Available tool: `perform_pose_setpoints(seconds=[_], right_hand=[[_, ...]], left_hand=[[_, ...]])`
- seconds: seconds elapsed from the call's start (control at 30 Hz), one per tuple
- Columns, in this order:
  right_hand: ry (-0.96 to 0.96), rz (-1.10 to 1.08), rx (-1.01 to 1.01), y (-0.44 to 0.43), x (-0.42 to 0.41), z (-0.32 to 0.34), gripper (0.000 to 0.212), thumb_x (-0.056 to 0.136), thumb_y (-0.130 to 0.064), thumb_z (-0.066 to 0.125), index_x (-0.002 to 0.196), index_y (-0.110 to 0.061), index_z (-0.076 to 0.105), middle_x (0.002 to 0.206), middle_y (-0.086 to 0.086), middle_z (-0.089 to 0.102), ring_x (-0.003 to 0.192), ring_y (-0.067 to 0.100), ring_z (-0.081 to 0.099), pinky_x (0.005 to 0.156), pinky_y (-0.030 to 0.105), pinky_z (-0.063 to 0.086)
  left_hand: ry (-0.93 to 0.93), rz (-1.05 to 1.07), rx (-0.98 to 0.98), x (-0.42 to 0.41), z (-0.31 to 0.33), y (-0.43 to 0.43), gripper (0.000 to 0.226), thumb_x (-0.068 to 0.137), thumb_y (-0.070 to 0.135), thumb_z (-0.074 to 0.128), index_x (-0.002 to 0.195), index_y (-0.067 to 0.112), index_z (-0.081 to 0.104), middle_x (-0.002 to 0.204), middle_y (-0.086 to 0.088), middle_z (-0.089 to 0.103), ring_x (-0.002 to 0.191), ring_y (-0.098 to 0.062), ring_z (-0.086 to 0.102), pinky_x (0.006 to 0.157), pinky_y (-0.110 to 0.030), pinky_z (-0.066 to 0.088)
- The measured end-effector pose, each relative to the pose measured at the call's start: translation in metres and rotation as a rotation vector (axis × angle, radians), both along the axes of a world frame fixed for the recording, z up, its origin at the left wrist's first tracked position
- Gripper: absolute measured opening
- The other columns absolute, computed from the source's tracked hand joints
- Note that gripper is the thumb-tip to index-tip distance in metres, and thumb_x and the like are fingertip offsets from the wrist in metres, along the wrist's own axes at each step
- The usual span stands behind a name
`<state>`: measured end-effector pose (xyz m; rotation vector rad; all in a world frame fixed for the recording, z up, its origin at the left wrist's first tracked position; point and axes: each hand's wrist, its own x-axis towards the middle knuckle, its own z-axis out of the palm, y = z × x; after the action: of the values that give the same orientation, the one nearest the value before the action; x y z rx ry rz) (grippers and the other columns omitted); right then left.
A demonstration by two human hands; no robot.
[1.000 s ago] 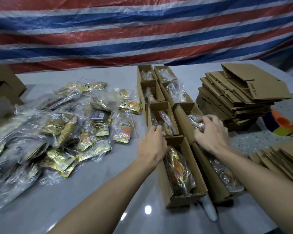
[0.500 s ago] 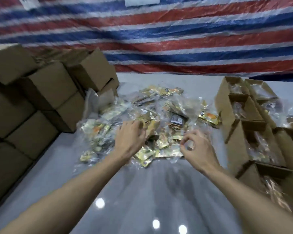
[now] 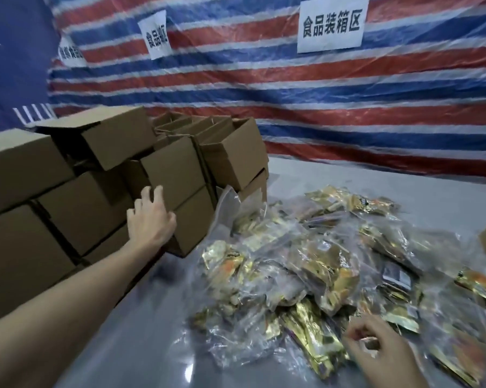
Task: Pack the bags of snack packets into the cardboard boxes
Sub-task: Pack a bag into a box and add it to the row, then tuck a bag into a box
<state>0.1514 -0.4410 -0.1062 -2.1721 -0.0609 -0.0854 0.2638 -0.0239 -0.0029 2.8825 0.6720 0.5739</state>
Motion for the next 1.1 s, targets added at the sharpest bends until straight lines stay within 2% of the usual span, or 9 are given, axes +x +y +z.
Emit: perform_pose_setpoints(seconds=[0.13, 0.33, 0.53, 0.6, 0.73, 0.83, 0.9, 1.03, 1.1], right_hand=[[-0.112, 0.000, 0.026, 0.012, 0.030, -0.001, 0.052, 0.059, 0.013, 0.085, 0.067, -0.035, 0.067, 0.073, -0.014, 0.068, 0.071, 0.002, 0.064, 0.067, 0.004, 0.046], [-0.143, 0.069, 0.076, 0.015, 0.052, 0.011, 0.054, 0.058, 0.016, 0.085, 0.067, -0.035, 0.069, 0.072, -0.012, 0.069, 0.068, 0.004, 0.065, 0.065, 0.010, 0.050], [-0.104, 0.055, 0.130, 0.013, 0.051, 0.038, 0.049, 0.058, 0.019, 0.084, 0.064, -0.028, 0.073, 0.069, -0.005, 0.071, 0.060, 0.009, 0.065, 0.058, 0.016, 0.052], [-0.076, 0.052, 0.101, 0.019, 0.047, 0.051, 0.045, 0.061, 0.016, 0.083, 0.064, -0.027, 0.072, 0.066, -0.003, 0.069, 0.056, 0.013, 0.063, 0.054, 0.025, 0.052], [-0.042, 0.029, 0.111, 0.040, 0.055, 0.096, 0.045, 0.065, 0.013, 0.082, 0.061, -0.030, 0.069, 0.064, -0.007, 0.068, 0.061, 0.007, 0.064, 0.057, 0.009, 0.049], [0.034, 0.091, 0.163, 0.065, 0.061, 0.130, 0.035, 0.076, 0.000, 0.080, 0.070, -0.033, 0.070, 0.079, -0.010, 0.071, 0.071, 0.006, 0.066, 0.064, 0.026, 0.056], [0.053, 0.132, 0.162, 0.087, 0.064, 0.154, 0.028, 0.081, -0.007, 0.077, 0.073, -0.033, 0.069, 0.081, -0.012, 0.070, 0.072, 0.006, 0.066, 0.063, 0.025, 0.053], [0.014, 0.169, 0.175, 0.122, 0.069, 0.197, 0.019, 0.084, -0.010, 0.075, 0.078, -0.026, 0.067, 0.081, -0.008, 0.068, 0.075, 0.007, 0.064, 0.068, 0.027, 0.053], [0.002, 0.158, 0.170, 0.134, 0.068, 0.213, 0.017, 0.084, -0.014, 0.075, 0.078, -0.027, 0.066, 0.083, -0.007, 0.068, 0.077, 0.010, 0.065, 0.071, 0.032, 0.056]], left_hand=[[-0.152, -0.001, 0.070, 0.048, 0.034, 0.020, 0.079, 0.092, 0.026, 0.063, 0.154, 0.012, 0.016, 0.160, -0.011, 0.016, 0.127, -0.041, 0.045, 0.084, -0.051, 0.049], [-0.131, 0.067, -0.033, 0.069, 0.050, 0.037, 0.054, 0.098, 0.025, 0.053, 0.146, 0.012, 0.032, 0.147, -0.013, 0.034, 0.112, -0.043, 0.055, 0.082, -0.052, 0.043], [-0.283, 0.118, 0.321, 0.052, 0.094, 0.068, 0.051, 0.086, 0.014, 0.065, 0.132, 0.004, 0.045, 0.134, -0.024, 0.045, 0.116, -0.045, 0.046, 0.095, -0.055, 0.035], [-0.382, 0.311, 0.140, 0.051, 0.110, 0.075, 0.056, 0.085, 0.024, 0.070, 0.128, 0.000, 0.043, 0.132, -0.027, 0.045, 0.119, -0.045, 0.045, 0.099, -0.055, 0.034], [-0.492, 0.543, -0.496, 0.049, 0.136, 0.080, 0.088, 0.083, 0.036, 0.077, 0.145, -0.002, 0.027, 0.151, -0.021, 0.031, 0.128, -0.045, 0.045, 0.107, -0.051, 0.034], [-0.486, 0.545, -0.793, 0.048, 0.141, 0.088, 0.057, 0.085, 0.035, 0.075, 0.129, 0.007, 0.053, 0.143, -0.015, 0.047, 0.131, -0.036, 0.046, 0.110, -0.042, 0.036], [-0.517, 0.519, -0.907, 0.041, 0.142, 0.094, 0.015, 0.087, 0.031, 0.073, 0.087, 0.019, 0.062, 0.117, -0.012, 0.063, 0.126, -0.033, 0.052, 0.101, -0.033, 0.041], [-0.574, 0.426, -0.899, 0.017, 0.164, 0.091, 0.035, 0.088, 0.035, 0.069, 0.064, 0.035, 0.044, 0.111, -0.006, 0.062, 0.126, -0.031, 0.049, 0.110, -0.036, 0.029], [-0.603, 0.377, -0.892, 0.001, 0.176, 0.088, 0.040, 0.087, 0.039, 0.069, 0.059, 0.035, 0.041, 0.095, 0.009, 0.061, 0.120, -0.030, 0.052, 0.109, -0.039, 0.031]])
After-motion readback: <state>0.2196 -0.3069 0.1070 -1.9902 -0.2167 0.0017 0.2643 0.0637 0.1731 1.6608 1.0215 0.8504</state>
